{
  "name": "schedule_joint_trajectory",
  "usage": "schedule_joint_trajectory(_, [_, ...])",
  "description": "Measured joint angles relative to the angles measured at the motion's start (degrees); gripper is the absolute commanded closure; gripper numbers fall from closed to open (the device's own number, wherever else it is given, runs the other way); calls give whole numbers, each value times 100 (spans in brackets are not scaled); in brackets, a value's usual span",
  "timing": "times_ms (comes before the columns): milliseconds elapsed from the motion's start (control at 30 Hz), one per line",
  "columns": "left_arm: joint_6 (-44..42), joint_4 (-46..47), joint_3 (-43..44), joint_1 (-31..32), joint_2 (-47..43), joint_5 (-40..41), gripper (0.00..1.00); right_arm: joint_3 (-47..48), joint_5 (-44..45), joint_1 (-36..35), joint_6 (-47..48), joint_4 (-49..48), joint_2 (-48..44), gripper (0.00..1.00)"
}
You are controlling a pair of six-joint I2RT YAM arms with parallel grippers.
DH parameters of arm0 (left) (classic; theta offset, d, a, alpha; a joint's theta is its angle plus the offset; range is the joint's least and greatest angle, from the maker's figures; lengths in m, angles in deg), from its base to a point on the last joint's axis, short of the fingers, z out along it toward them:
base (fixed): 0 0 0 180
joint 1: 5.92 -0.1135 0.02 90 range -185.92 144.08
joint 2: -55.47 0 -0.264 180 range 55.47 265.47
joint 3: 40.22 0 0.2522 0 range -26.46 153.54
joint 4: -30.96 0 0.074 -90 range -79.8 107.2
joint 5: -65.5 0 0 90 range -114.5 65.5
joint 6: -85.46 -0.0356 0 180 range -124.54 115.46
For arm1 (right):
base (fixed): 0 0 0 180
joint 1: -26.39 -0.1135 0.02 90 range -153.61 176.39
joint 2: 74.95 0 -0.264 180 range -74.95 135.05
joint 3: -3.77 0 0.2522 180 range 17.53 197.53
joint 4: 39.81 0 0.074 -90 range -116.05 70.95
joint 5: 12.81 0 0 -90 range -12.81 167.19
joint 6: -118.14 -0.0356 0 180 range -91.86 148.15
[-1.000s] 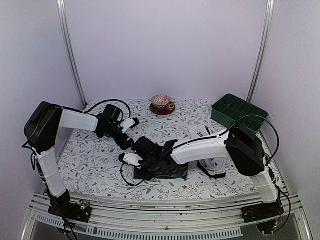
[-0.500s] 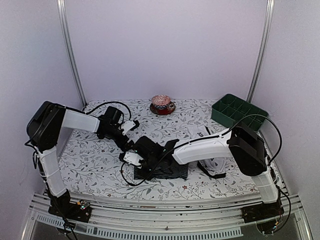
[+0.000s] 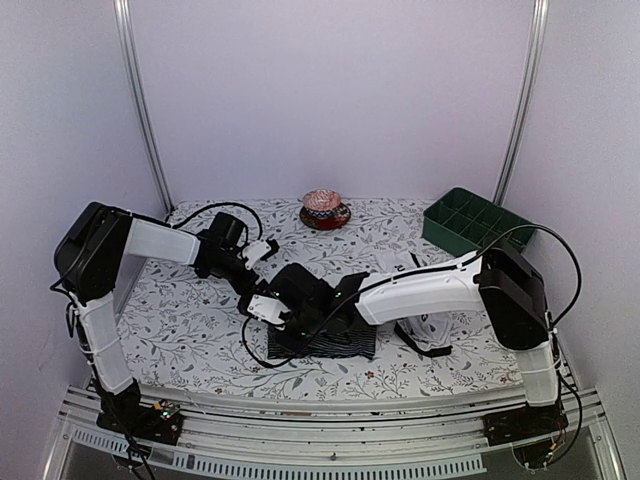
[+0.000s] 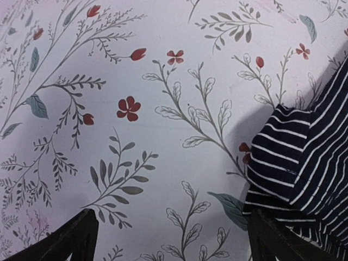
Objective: Roll the underwear
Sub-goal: Smooth out the underwear at the center of the board.
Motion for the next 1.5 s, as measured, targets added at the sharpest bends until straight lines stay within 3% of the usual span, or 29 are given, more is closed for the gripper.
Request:
schedule_joint_trajectory(1000, [116, 216, 170, 15, 192, 160, 2, -479, -586, -109, 155, -210, -127, 97])
schedule_joint_trajectory(1500, [262, 343, 166, -15, 175, 584, 2, -474, -925, -160, 286, -76, -127, 70])
